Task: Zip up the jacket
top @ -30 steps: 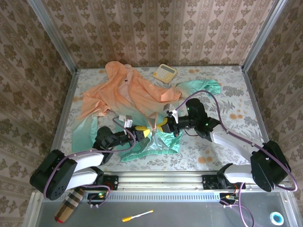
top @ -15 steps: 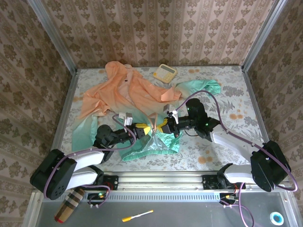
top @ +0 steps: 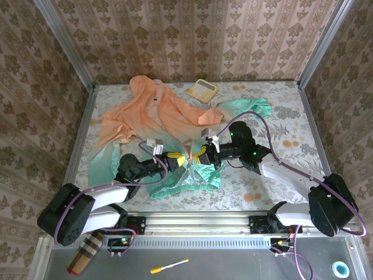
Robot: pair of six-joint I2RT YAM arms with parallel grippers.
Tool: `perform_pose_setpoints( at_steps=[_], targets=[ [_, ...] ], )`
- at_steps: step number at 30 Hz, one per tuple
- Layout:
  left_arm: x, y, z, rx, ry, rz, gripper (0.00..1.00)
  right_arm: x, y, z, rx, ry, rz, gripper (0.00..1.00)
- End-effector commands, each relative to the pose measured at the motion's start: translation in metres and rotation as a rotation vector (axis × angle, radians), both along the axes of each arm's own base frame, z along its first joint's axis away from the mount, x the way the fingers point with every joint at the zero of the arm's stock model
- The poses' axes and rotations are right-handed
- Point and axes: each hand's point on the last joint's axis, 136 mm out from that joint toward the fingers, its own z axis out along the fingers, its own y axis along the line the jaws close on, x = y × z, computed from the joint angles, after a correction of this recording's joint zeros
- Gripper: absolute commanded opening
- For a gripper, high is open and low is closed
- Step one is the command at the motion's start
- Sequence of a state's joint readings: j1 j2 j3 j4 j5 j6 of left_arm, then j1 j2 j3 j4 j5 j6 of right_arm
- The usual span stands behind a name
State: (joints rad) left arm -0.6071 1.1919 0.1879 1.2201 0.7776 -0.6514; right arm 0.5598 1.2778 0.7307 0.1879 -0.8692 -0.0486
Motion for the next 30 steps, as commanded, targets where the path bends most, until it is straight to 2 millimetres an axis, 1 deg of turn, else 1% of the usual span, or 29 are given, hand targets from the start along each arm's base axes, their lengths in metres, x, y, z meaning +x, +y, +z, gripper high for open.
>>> perform_pose_setpoints(
  at_steps=[1, 13, 21, 30],
  targets=[
    [-0.004, 0.000, 0.008, -0.026, -0.030, -0.012, 0.00, -0.003, 0.001, 0.017, 0.048, -0.052, 0.024, 0.00],
    [-0.008, 0.001, 0.004, -0.022, -0.022, -0.009, 0.00, -0.004, 0.000, 0.020, 0.056, -0.054, 0.023, 0.00],
    [-0.012, 0.001, 0.005, -0.028, -0.021, -0.012, 0.00, -0.003, -0.002, 0.024, 0.064, -0.073, 0.003, 0.00],
    [-0.018, 0.001, 0.010, -0.045, -0.023, -0.021, 0.00, 0.002, -0.005, 0.026, 0.059, -0.091, -0.045, 0.00]
  ],
)
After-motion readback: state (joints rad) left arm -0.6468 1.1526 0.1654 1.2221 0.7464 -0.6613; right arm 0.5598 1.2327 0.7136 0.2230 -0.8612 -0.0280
